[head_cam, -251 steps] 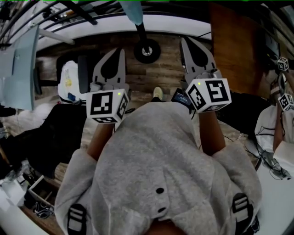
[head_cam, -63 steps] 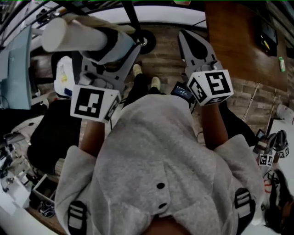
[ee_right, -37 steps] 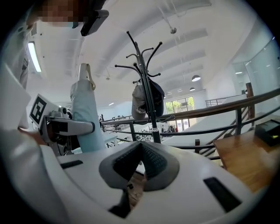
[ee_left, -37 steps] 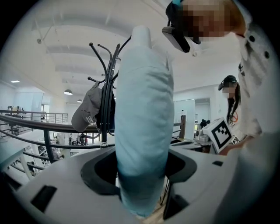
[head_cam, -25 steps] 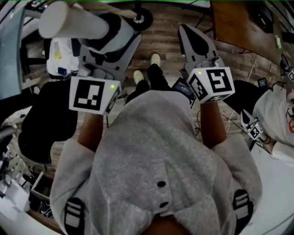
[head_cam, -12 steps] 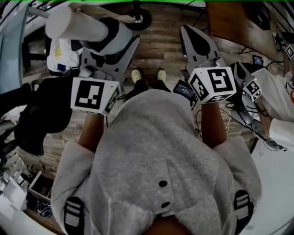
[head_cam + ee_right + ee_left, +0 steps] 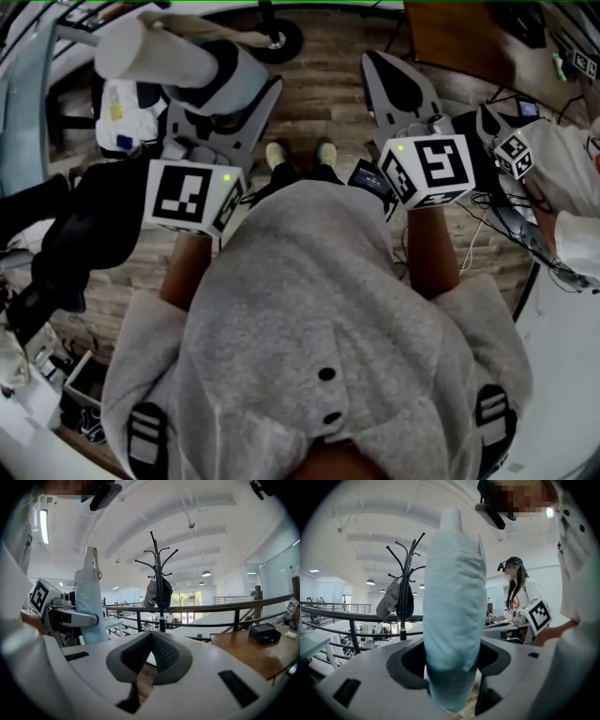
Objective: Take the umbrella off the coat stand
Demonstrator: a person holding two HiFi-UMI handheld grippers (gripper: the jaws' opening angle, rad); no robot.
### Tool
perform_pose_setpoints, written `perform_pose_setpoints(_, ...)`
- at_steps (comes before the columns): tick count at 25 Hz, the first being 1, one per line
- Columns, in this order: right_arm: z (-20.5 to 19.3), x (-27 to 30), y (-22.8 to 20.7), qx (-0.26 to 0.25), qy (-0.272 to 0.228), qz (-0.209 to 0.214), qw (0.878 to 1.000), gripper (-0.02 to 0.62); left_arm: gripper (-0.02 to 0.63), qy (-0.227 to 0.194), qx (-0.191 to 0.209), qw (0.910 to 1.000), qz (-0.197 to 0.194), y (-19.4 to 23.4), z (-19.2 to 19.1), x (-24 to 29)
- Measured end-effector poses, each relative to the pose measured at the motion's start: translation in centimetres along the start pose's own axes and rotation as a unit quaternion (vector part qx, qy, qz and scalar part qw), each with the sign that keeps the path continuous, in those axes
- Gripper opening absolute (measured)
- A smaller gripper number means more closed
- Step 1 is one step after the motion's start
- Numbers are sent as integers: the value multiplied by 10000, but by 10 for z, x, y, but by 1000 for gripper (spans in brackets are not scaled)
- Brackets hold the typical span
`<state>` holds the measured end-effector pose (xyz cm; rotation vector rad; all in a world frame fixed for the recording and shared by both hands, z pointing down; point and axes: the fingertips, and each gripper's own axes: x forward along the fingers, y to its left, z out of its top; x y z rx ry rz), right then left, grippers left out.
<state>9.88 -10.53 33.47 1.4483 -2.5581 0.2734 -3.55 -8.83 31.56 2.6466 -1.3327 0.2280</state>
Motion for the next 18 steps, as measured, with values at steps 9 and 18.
perform_pose_setpoints(9, 4, 0, -14, -78, 9, -40, 10000, 9, 288, 18, 11, 10000, -70, -5, 4, 12)
perform_pose_setpoints(18, 12, 18, -22, -160, 74, 12, 9998, 9, 288, -13, 3, 9999, -103, 4, 14, 27)
